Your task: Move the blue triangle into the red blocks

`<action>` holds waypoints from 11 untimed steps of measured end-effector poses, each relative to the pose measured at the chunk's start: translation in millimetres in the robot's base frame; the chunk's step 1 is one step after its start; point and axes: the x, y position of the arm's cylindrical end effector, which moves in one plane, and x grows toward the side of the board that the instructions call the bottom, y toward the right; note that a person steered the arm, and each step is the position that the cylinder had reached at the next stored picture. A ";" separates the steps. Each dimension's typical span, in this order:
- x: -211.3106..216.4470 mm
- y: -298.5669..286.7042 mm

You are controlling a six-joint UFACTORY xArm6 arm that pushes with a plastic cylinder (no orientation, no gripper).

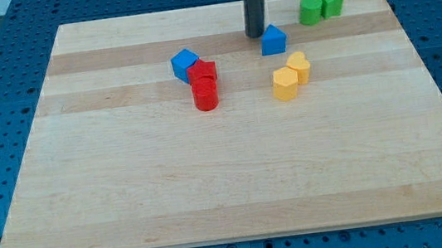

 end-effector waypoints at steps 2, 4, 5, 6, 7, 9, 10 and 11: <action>17.0 62.6; 85.4 9.9; 109.9 0.2; 124.5 3.3; 133.2 3.3; 151.2 -31.6; 143.9 -45.4; 140.1 -51.3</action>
